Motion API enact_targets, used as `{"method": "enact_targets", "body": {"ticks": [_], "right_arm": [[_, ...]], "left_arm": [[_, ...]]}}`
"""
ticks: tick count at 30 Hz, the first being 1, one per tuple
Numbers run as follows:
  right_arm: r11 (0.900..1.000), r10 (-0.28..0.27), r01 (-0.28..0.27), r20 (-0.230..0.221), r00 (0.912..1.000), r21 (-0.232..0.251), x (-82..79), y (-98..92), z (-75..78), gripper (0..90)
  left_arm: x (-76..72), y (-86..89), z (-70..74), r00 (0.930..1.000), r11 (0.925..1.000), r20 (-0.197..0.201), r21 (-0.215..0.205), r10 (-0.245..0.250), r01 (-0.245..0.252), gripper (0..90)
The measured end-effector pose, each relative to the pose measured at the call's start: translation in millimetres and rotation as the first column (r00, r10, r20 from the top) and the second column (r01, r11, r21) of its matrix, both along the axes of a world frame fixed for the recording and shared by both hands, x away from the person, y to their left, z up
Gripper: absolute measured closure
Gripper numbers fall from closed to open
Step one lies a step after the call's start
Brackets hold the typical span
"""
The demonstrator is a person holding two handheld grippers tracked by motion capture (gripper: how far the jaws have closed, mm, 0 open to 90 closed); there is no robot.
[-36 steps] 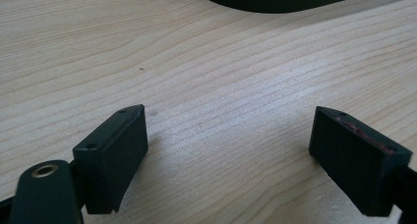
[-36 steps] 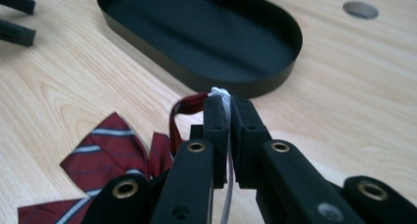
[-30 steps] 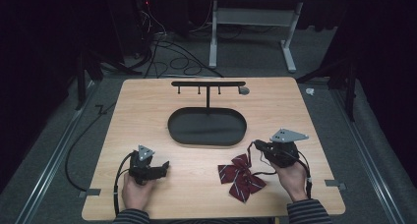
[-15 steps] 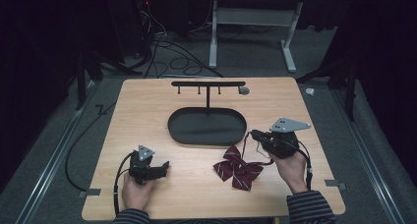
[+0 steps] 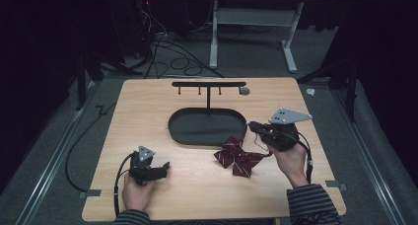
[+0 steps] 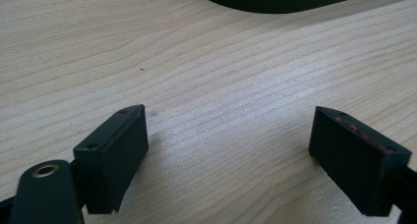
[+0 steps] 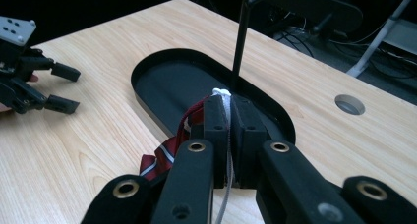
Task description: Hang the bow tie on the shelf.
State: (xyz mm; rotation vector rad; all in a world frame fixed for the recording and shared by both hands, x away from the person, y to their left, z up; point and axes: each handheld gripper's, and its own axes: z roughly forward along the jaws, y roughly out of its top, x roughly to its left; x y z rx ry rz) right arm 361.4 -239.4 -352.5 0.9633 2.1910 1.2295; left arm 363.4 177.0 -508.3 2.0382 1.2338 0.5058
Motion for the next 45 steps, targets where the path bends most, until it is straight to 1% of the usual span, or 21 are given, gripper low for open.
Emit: {"method": "enact_targets", "body": {"ticks": [5,9,16,24,32,33,40,45], "right_arm": [[1.0,0.001,-0.001,0.008,1.0,0.011,3.5,-0.2,5.8,88.6],[1.0,0.003,-0.004,0.02,0.9998,0.026,8.2,-1.0,14.2,88.6],[0.999,0.003,-0.004,0.019,0.9998,0.044,16.5,-1.1,22.2,88.6],[0.998,0.021,-0.023,0.025,0.9995,0.063,30.1,6.2,35.1,88.6],[0.998,0.029,-0.031,0.033,0.999,0.055,38.3,13.5,46.6,88.6],[0.998,0.031,-0.033,0.034,0.999,0.055,41.2,15.7,48.6,88.6],[0.998,0.026,-0.027,0.019,0.9995,0.05,54.9,23.9,49.7,88.6],[0.998,0.036,-0.037,0.018,0.9992,0.043,61.3,28.2,49.5,88.6]], "left_arm": [[0.0,0.0,0.0,1.0,1.0,0.0,0.0,0.0,0.0,15.2],[0.0,0.0,0.0,1.0,1.0,0.0,0.0,0.0,0.0,15.3],[0.0,0.0,0.0,1.0,1.0,0.0,0.0,0.001,-0.001,15.3],[0.0,0.0,0.0,1.0,1.0,0.001,0.0,0.002,-0.002,15.5],[0.0,0.0,0.0,1.0,1.0,0.0,0.0,0.002,-0.002,15.6],[0.0,0.0,0.0,1.0,1.0,0.001,0.001,0.002,-0.002,15.6],[0.0,0.0,0.0,1.0,1.0,0.001,0.0,0.002,-0.002,15.6],[0.0,-0.1,0.0,1.0,1.0,0.001,0.001,0.002,-0.002,15.6]]}}
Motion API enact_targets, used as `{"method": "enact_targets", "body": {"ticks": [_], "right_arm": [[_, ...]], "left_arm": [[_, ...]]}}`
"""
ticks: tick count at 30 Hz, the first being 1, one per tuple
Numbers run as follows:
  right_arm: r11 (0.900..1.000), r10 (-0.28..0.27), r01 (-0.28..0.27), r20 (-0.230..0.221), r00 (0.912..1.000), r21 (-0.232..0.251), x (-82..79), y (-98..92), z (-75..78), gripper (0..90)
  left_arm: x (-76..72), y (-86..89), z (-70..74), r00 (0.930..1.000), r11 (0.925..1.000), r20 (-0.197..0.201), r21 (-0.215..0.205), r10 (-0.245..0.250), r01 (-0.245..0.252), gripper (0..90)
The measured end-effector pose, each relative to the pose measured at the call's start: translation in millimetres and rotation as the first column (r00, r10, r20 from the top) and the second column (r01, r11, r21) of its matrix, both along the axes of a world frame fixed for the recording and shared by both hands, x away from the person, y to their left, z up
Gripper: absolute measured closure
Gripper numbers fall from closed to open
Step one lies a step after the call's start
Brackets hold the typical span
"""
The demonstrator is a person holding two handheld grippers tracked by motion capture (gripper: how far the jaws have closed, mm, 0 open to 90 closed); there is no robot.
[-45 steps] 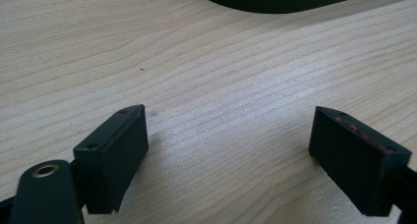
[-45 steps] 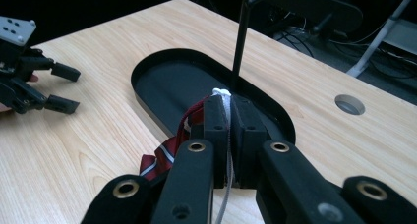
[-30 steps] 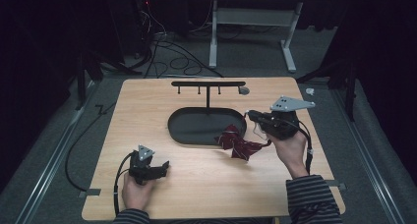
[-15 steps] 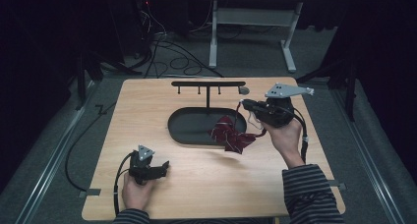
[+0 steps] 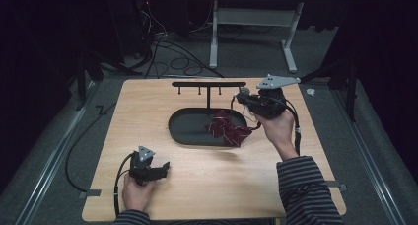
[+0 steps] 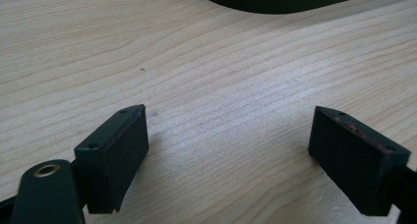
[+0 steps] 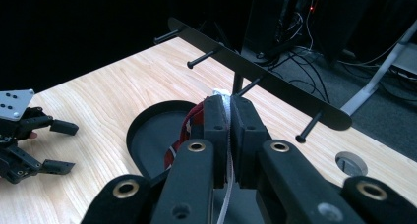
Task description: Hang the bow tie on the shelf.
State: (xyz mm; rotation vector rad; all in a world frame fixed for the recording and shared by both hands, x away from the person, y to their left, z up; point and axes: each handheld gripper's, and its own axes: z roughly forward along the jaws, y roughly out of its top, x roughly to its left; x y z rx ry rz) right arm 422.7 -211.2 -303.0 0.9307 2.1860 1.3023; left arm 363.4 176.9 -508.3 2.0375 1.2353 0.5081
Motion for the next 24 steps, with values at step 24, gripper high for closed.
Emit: {"method": "enact_targets", "body": {"ticks": [24], "right_arm": [[1.0,-0.001,0.001,-0.035,0.9994,-0.007,38.7,22.7,-3.9,88.5]], "left_arm": [[0.0,0.1,0.0,1.0,1.0,0.0,-0.001,0.001,-0.001,15.8]]}}
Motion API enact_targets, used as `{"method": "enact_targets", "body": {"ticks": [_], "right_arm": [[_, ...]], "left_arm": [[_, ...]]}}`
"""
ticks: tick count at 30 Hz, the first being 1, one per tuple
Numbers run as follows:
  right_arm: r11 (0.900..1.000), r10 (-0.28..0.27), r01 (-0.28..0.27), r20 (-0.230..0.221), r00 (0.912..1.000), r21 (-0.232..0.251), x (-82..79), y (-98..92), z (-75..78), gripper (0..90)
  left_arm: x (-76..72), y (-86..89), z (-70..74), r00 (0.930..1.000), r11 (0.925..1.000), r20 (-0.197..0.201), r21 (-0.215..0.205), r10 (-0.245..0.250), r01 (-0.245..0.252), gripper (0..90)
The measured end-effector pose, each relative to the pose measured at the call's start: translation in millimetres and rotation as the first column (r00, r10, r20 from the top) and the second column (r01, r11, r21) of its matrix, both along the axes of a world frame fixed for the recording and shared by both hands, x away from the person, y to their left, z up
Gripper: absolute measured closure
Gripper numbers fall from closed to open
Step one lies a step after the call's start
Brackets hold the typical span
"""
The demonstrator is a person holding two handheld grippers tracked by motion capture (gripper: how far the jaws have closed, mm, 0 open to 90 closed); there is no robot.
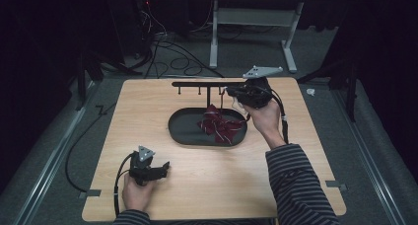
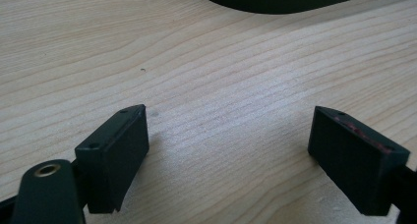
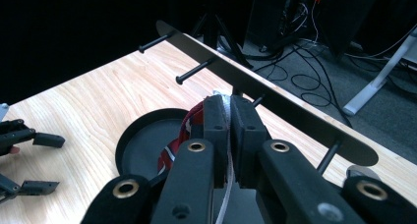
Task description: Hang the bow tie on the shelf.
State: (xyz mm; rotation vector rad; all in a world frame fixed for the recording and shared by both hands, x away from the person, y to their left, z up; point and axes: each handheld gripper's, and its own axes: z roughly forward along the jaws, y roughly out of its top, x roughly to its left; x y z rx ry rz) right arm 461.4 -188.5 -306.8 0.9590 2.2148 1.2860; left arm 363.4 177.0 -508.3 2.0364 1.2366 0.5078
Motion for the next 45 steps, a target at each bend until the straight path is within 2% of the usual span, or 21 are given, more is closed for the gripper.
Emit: {"method": "enact_targets", "body": {"ticks": [9,22,35,45], "right_arm": [[1.0,-0.01,0.01,-0.019,0.9998,0.003,9.1,1.8,-3.9,88.5],[1.0,-0.024,0.023,-0.045,0.9987,-0.018,26.0,18.9,-14.8,88.5],[0.997,-0.076,0.074,-0.071,0.9946,-0.023,43.0,13.7,-23.6,88.4],[0.995,-0.095,0.093,-0.078,0.9924,-0.032,49.6,15.7,-28.1,88.2]], "left_arm": [[0.0,0.1,0.0,1.0,1.0,0.0,0.001,-0.001,0.001,15.8],[0.0,0.1,0.0,1.0,1.0,0.0,0.001,-0.001,0.001,15.8],[0.1,0.1,0.0,1.0,1.0,0.0,0.002,0.0,0.0,15.9],[0.1,0.1,0.1,1.0,1.0,0.0,0.002,0.0,0.0,15.8]]}}
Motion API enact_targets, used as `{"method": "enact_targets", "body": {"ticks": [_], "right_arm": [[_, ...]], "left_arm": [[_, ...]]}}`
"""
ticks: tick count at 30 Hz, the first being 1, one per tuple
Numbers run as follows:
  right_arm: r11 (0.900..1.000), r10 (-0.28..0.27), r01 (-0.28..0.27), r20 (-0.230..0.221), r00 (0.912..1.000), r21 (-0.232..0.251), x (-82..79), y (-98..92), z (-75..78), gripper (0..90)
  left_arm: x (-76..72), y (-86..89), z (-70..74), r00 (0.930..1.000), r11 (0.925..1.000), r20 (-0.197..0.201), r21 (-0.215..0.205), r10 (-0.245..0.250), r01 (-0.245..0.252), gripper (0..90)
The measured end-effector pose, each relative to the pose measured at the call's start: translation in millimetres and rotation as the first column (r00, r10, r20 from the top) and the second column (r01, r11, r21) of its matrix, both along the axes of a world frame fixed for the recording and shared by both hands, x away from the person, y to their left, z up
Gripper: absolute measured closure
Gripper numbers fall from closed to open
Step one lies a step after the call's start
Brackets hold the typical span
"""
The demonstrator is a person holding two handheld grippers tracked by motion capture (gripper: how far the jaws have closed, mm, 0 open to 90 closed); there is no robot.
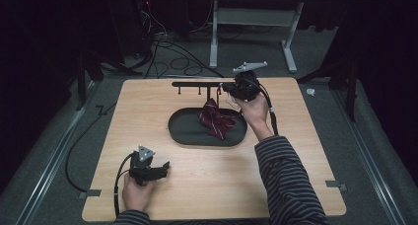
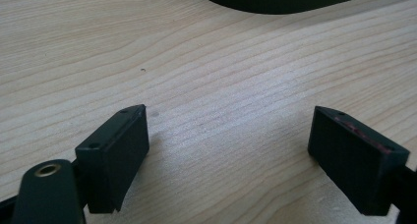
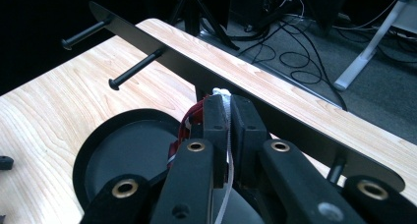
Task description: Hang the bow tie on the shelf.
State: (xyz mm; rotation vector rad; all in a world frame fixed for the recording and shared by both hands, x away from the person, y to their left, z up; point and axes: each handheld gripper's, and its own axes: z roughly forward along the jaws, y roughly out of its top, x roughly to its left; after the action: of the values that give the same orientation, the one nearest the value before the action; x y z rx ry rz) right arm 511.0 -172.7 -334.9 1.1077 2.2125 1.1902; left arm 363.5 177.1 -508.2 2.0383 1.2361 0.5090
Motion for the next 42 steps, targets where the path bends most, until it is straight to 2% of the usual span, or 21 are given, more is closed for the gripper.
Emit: {"method": "enact_targets", "body": {"ticks": [21,42], "right_arm": [[1.0,-0.006,0.006,-0.008,1.0,-0.015,1.2,1.6,-3.0,84.5],[1.0,-0.01,0.01,0.002,0.9999,0.024,-10.9,-12.3,7.6,80.5]], "left_arm": [[0.0,0.0,0.0,1.0,1.0,0.0,0.0,0.0,0.0,15.9],[0.0,0.0,-0.1,1.0,1.0,0.0,-0.001,0.0,0.0,15.9]]}}
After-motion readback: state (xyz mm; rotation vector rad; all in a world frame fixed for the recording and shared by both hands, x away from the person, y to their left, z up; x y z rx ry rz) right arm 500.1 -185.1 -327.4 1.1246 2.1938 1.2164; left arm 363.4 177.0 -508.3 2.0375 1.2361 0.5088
